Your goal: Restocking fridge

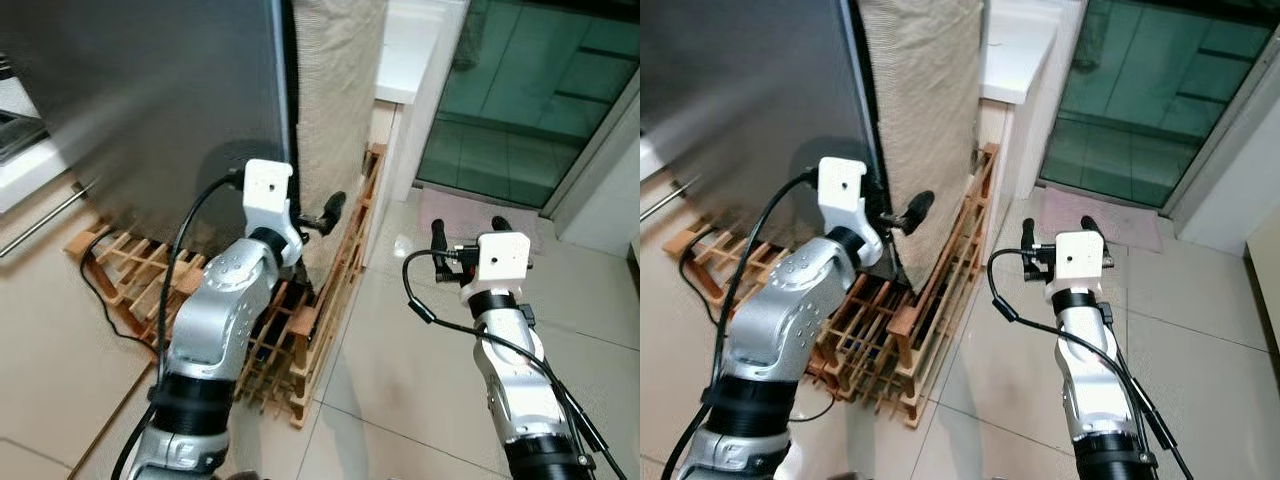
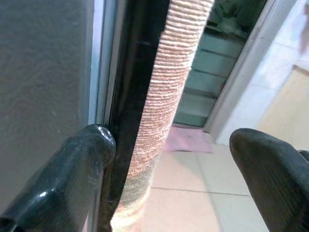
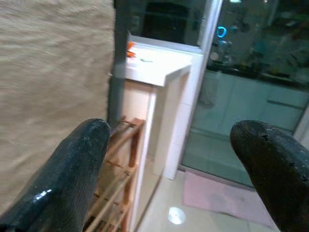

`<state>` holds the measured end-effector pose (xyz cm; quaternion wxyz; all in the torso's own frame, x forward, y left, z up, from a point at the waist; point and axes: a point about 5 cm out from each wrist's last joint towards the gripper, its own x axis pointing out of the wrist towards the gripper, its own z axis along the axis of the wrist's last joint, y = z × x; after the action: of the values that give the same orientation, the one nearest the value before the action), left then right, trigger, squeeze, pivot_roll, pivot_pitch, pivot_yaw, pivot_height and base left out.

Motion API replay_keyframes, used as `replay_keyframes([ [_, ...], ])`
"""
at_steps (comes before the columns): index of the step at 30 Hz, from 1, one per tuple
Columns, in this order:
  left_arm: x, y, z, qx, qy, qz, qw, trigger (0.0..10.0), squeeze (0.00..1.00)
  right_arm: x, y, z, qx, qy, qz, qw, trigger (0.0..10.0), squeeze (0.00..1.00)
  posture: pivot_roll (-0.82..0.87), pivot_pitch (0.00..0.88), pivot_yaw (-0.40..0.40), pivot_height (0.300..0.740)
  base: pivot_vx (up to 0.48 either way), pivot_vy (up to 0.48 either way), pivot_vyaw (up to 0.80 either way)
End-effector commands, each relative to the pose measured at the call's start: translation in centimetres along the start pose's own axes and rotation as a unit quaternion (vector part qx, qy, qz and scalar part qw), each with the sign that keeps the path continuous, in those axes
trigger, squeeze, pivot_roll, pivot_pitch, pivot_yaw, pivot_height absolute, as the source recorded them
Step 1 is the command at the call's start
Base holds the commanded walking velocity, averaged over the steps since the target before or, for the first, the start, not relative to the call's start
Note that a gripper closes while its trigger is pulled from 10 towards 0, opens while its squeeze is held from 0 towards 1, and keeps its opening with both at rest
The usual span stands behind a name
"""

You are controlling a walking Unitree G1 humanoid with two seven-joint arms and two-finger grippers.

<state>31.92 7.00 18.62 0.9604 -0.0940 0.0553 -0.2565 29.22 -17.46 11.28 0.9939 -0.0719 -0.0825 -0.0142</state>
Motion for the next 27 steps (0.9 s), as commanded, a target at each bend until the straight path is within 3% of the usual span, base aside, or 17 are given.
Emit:
replay_keyframes([
  [1,0.9,-3.5,0.3,-0.019,0.014,-0.116,0.993,10.0,0.0,0.1,-0.3,-0.1,0.001,0.001,-0.004,1.0,10.0,0.0,-0.02,0.0,-0.034,0.74,0.0,0.0,0.0],
  [3,1.0,-4.7,0.9,-0.015,0.011,-0.168,0.986,10.0,0.0,0.1,-0.6,-0.2,0.001,0.003,-0.009,1.0,10.0,0.0,-0.03,0.0,-0.025,0.74,0.0,0.0,0.0],
  [4,1.0,-4.7,0.9,-0.015,0.011,-0.168,0.986,10.0,0.0,0.1,-0.6,-0.2,0.001,0.003,-0.009,1.0,10.0,0.0,-0.03,0.0,-0.025,0.74,0.0,0.0,0.0],
  [7,0.6,-6.5,2.5,-0.014,-0.016,-0.253,0.967,10.0,0.0,-0.5,-0.8,-0.6,0.002,0.01,-0.018,1.0,10.0,0.0,-0.04,0.0,-0.02,0.74,0.0,0.0,0.0],
  [15,0.0,-6.8,2.9,-0.021,-0.01,-0.296,0.955,10.0,0.0,-1.3,-0.8,-1.3,0.002,0.026,-0.018,0.999,10.0,0.0,-0.05,0.0,-0.013,0.74,0.0,0.0,0.0],
  [17,-0.6,-7.0,3.5,-0.038,-0.008,-0.326,0.945,10.0,0.0,-3.1,-1.3,-2.7,-0.007,0.055,-0.017,0.998,10.0,0.0,-0.05,0.0,-0.013,0.74,0.0,0.0,0.0],
  [21,-0.7,-7.0,3.8,-0.049,-0.01,-0.337,0.94,10.0,0.0,-4.6,-2.0,-3.8,-0.018,0.077,-0.021,0.997,10.0,0.0,-0.05,0.0,-0.006,0.74,0.0,0.0,0.0],
  [22,-0.8,-7.1,4.2,-0.058,-0.014,-0.342,0.938,10.0,0.0,-5.8,-2.6,-4.6,-0.025,0.094,-0.027,0.995,10.0,0.0,-0.06,0.0,0.003,0.74,0.0,0.0,0.0],
  [27,-0.8,-7.0,4.4,-0.059,-0.016,-0.343,0.937,10.0,0.0,-6.0,-2.4,-4.7,-0.026,0.094,-0.021,0.995,10.0,0.0,-0.06,0.0,0.011,0.74,0.0,0.0,0.0],
])
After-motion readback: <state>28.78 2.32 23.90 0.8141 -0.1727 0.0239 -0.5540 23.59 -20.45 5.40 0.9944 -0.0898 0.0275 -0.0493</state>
